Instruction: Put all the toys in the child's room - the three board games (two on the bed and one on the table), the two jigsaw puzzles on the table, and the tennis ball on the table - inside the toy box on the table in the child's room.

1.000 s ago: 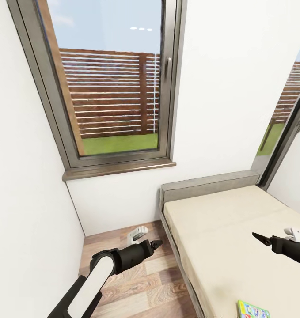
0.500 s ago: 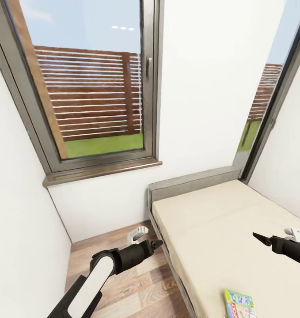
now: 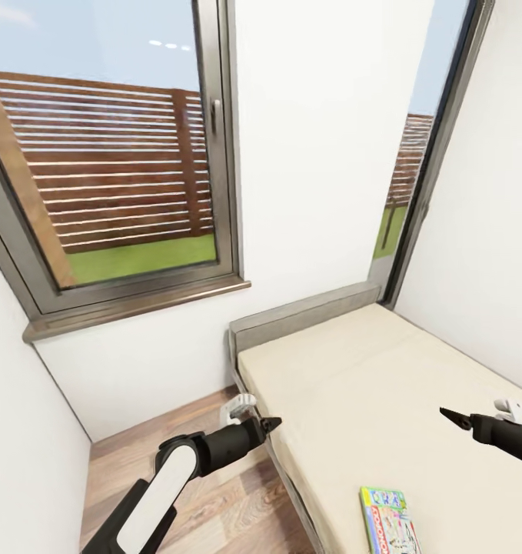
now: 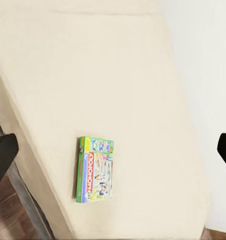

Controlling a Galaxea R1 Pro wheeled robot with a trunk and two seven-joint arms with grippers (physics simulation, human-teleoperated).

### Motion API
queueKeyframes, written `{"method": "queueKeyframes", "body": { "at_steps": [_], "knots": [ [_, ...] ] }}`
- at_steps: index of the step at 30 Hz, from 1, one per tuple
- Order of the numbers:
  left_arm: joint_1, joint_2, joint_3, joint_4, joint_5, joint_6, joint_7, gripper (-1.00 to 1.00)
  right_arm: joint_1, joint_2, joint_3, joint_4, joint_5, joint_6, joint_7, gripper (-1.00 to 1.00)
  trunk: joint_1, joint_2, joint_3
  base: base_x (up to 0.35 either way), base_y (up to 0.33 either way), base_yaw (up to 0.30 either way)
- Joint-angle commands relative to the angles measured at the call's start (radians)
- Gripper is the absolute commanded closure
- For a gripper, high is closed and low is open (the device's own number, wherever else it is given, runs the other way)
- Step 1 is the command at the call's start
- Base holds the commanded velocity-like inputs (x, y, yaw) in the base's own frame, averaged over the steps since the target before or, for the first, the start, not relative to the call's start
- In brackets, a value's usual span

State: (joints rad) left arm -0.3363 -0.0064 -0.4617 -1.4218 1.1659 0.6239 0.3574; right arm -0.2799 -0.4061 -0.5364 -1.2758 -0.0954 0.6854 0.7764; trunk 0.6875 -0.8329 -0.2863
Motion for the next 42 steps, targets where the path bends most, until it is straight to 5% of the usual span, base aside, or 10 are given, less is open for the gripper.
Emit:
{"method": "queueKeyframes", "body": {
  "at_steps": [1,7,13,18,22,27,35,42],
  "knots": [
    [-0.001,0.0,0.003,-0.001,0.012,0.001,0.011,-1.0,-0.002,0.0,0.0,0.004,-0.008,0.016,-0.002,-1.0,0.0,-0.001,-0.001,0.0,0.0,-0.282],
    [0.0,0.001,0.021,0.014,0.015,0.0,0.015,-1.0,-0.006,-0.001,0.0,0.028,-0.009,0.031,-0.005,-1.0,0.0,-0.001,-0.001,0.0,0.0,-0.283],
    [-0.001,0.002,0.077,0.064,0.011,-0.001,0.024,-1.0,-0.025,-0.002,0.0,0.09,-0.009,0.041,-0.032,-1.0,0.0,-0.001,-0.001,0.0,0.0,-0.201],
    [-0.006,0.008,0.12,0.13,0.008,-0.002,0.039,-1.0,-0.091,0.006,0.011,0.178,-0.008,0.046,-0.1,-1.0,0.0,-0.001,-0.001,0.0,0.0,-0.089],
    [-0.012,0.006,0.157,0.21,0.013,-0.012,0.051,-1.0,-0.173,0.026,0.071,0.308,-0.007,0.048,-0.174,-1.0,0.0,-0.001,-0.001,0.0,0.0,-0.036],
    [-0.016,0.003,0.184,0.234,0.017,-0.019,0.055,-1.0,-0.221,0.037,0.12,0.376,-0.007,0.048,-0.212,-1.0,0.0,-0.001,-0.001,0.0,0.0,-0.019],
    [-0.022,-0.002,0.234,0.265,0.031,-0.027,0.06,-1.0,-0.368,0.055,0.258,0.597,-0.008,0.049,-0.337,-1.0,0.004,-0.008,-0.005,0.0,0.0,-0.008],
    [-0.024,-0.003,0.242,0.265,0.04,-0.028,0.058,-1.0,-0.441,0.058,0.297,0.699,-0.009,0.049,-0.372,-1.0,0.031,-0.057,-0.026,0.0,0.0,-0.003]
  ]
}}
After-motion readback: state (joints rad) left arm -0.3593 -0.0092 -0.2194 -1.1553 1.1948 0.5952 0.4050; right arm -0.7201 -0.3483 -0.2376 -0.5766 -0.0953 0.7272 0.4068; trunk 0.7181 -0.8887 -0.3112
